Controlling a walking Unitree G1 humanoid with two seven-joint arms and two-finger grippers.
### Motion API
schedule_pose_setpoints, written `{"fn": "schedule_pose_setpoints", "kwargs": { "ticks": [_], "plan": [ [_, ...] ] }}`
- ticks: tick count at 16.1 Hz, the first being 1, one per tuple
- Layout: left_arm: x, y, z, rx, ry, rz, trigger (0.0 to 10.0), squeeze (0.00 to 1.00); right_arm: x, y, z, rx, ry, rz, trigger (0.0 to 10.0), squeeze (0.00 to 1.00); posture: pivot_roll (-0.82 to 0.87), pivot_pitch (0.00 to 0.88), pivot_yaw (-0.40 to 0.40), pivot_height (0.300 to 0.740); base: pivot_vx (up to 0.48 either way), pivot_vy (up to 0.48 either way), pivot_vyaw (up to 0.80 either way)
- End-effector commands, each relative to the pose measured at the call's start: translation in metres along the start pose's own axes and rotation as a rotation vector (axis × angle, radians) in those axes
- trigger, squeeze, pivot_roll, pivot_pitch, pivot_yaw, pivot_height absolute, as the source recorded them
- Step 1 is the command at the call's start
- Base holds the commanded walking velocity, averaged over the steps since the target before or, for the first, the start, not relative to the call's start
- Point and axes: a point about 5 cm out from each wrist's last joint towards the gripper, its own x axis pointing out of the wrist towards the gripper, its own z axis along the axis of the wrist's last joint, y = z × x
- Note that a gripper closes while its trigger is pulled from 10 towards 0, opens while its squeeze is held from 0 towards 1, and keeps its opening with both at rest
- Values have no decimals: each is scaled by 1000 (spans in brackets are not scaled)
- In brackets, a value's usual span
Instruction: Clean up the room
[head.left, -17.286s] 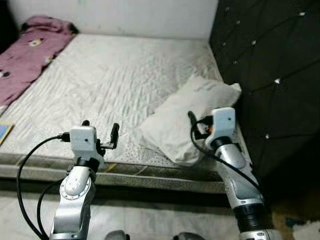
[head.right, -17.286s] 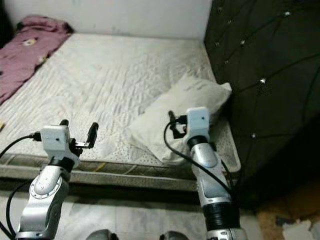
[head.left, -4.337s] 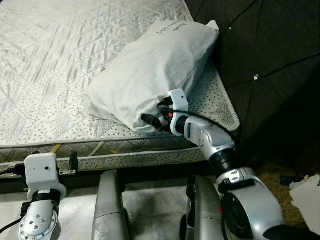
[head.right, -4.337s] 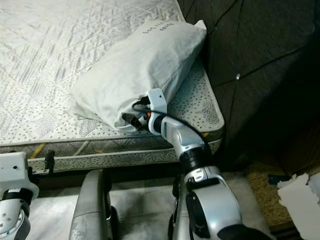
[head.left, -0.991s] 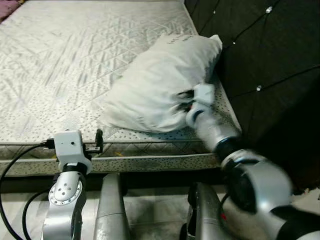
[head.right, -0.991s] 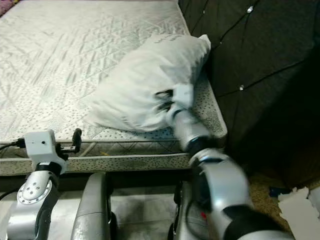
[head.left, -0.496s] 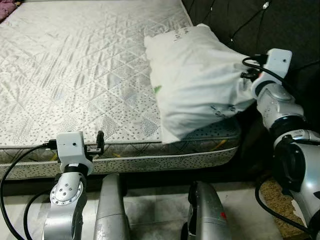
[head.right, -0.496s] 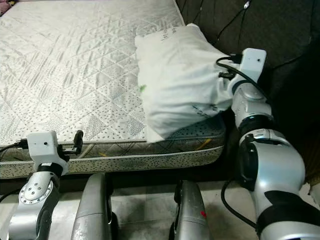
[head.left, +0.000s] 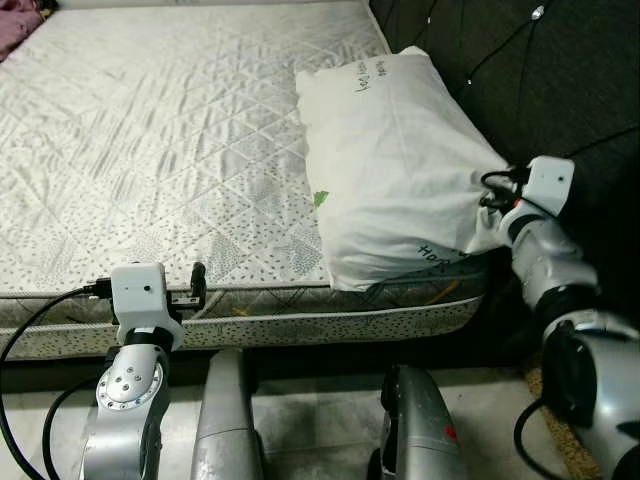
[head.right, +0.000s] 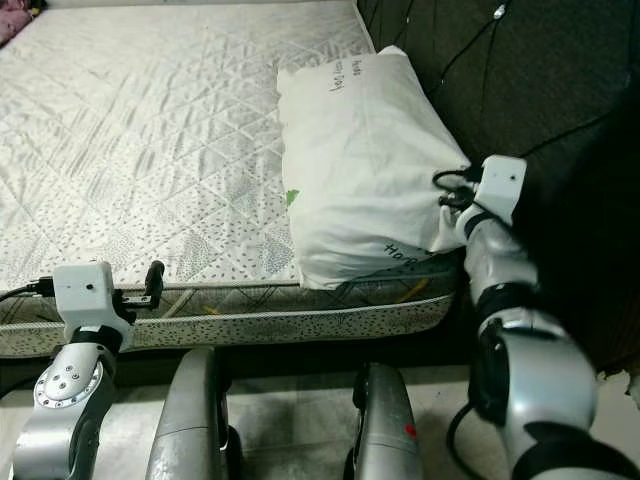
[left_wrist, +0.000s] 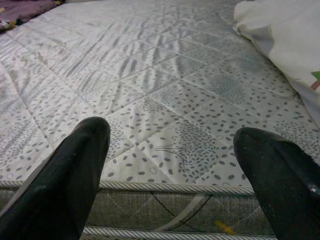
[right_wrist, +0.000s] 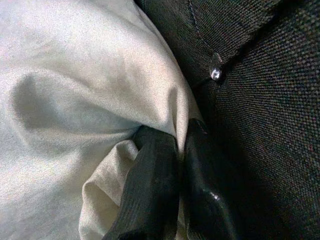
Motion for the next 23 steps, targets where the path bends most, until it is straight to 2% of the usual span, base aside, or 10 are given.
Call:
{"fn": "schedule_pose_setpoints", "kwargs": {
  "ticks": [1,4,10,13,15,17,18,21,23],
  "plan": [
    [1,1,-1,6,11,-8,10000,0,-3,4,-6,19,-18,0,0,0,-23,18,26,549,0,0,0],
    [2,1,-1,12,10,-14,10000,0,-14,24,-36,9,17,58,0,0,-21,13,30,549,0,0,0],
    [1,4,-1,19,9,-5,10000,0,-28,49,-48,10,5,151,0,0,-12,9,22,549,0,0,0],
    [2,4,-1,21,8,-4,10000,0,-35,60,-61,4,41,194,0,0,-7,3,23,549,0,0,0],
    [3,4,0,25,5,-5,10000,0,-32,59,-60,-19,53,189,0,0,-2,0,26,549,0,0,0],
    [5,6,1,31,1,-3,10000,0,-16,44,-37,-46,32,143,0,0,0,0,29,549,0,0,0],
    [5,6,1,31,0,-2,10000,0,-14,42,-33,-50,30,138,0,0,0,0,29,549,0,0,0],
    [7,6,2,36,-4,4,10000,0,4,21,20,-117,-43,86,0,0,9,0,31,549,0,0,0],
    [7,8,3,42,-8,12,10000,0,9,12,51,-106,-90,36,0,0,18,0,28,549,0,0,0]
  ]
}}
